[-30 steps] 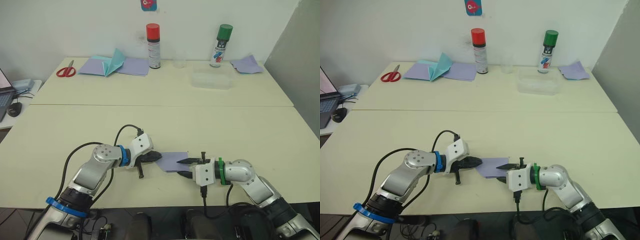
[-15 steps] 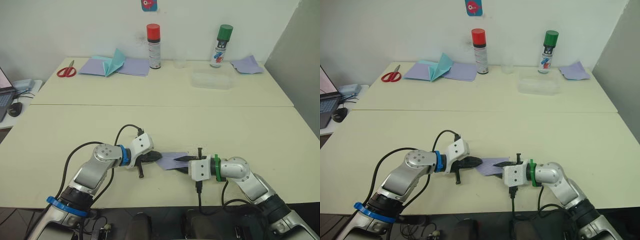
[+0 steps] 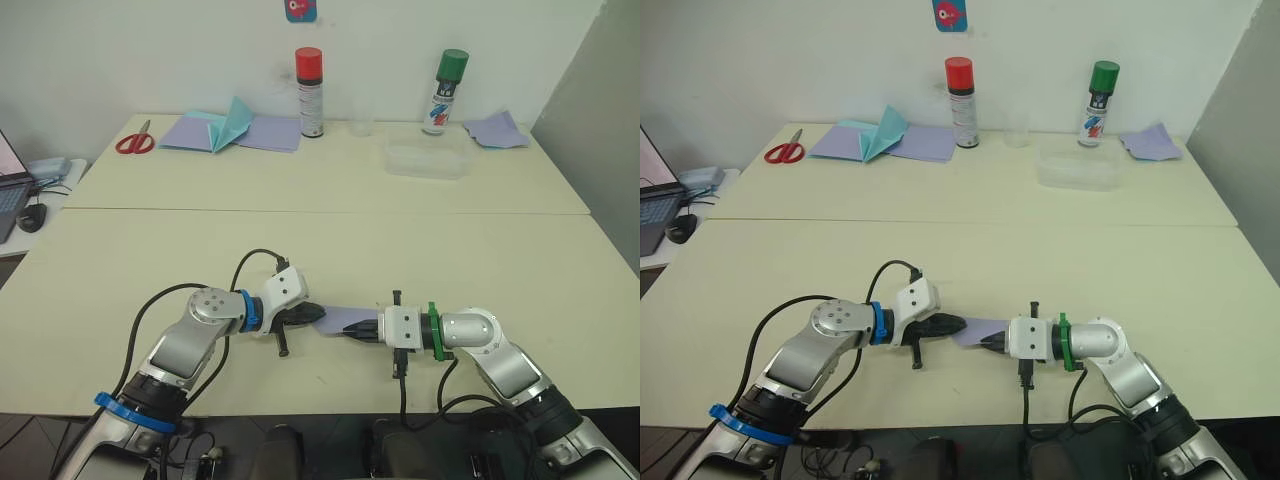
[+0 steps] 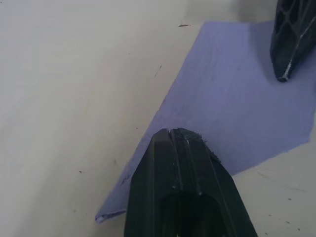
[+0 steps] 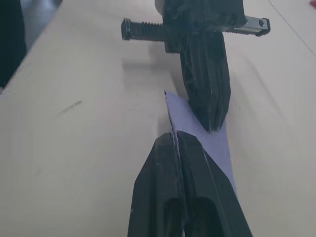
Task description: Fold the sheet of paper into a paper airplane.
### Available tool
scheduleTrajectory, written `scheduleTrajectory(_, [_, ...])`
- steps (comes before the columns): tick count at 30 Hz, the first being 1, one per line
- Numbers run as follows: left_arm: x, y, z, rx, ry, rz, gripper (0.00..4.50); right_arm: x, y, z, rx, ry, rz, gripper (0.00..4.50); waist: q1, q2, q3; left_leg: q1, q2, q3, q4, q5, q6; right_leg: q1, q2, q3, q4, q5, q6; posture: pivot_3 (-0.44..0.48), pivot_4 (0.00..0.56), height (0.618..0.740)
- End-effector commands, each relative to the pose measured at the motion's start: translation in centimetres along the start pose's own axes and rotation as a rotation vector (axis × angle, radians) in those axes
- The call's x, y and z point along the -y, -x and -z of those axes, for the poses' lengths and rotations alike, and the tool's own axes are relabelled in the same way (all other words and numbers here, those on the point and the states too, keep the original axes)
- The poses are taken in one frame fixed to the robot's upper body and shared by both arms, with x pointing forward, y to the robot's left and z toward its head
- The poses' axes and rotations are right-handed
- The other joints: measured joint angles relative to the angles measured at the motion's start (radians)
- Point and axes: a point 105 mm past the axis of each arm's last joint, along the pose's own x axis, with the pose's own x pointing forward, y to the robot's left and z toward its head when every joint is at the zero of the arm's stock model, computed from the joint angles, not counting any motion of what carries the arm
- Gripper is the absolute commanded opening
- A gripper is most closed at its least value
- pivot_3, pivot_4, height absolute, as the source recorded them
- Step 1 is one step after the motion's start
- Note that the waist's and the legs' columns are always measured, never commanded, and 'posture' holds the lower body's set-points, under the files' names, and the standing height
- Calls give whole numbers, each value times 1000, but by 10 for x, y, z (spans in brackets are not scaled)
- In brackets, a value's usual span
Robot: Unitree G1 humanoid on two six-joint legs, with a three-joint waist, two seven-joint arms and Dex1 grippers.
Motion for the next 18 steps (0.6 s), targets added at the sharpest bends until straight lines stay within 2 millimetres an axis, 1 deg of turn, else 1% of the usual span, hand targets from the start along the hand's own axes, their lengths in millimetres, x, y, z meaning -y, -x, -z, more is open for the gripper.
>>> scheduleTrajectory(1, [5, -3, 23, -87, 49, 8, 0, 6, 2, -18, 48, 34, -3, 70, 0, 0, 0, 0, 0, 0, 0, 0, 0, 0, 0, 0, 0, 0, 0, 0, 150, 740])
scheduleTrajectory(2, [5, -3, 23, -87, 48, 8, 0, 6, 2, -18, 47, 31, -1, 431, 0, 0, 0, 0, 0, 0, 0, 0, 0, 0, 0, 0, 0, 0, 0, 0, 150, 740])
scheduleTrajectory(3, [5, -3, 23, -86, 48, 8, 0, 7, 2, -17, 42, 33, 3, 643, 0, 0, 0, 0, 0, 0, 0, 0, 0, 0, 0, 0, 0, 0, 0, 0, 150, 740])
scheduleTrajectory(8, [6, -3, 23, -85, 49, 8, 0, 5, 4, -15, 34, 26, 2, 2298, 0, 0, 0, 0, 0, 0, 0, 0, 0, 0, 0, -1, 0, 0, 0, 0, 150, 740])
scheduleTrajectory(12, [6, -3, 23, -87, 49, 8, 0, 7, 4, -17, 41, 1, 21, 2298, 0, 0, 0, 0, 0, 0, 0, 0, 0, 0, 0, -1, 0, 0, 0, 0, 150, 740])
scheduleTrajectory(18, [6, -3, 23, -88, 47, 8, 0, 11, 3, -14, 19, 30, 32, 2298, 0, 0, 0, 0, 0, 0, 0, 0, 0, 0, 0, 0, 0, 0, 0, 0, 150, 740])
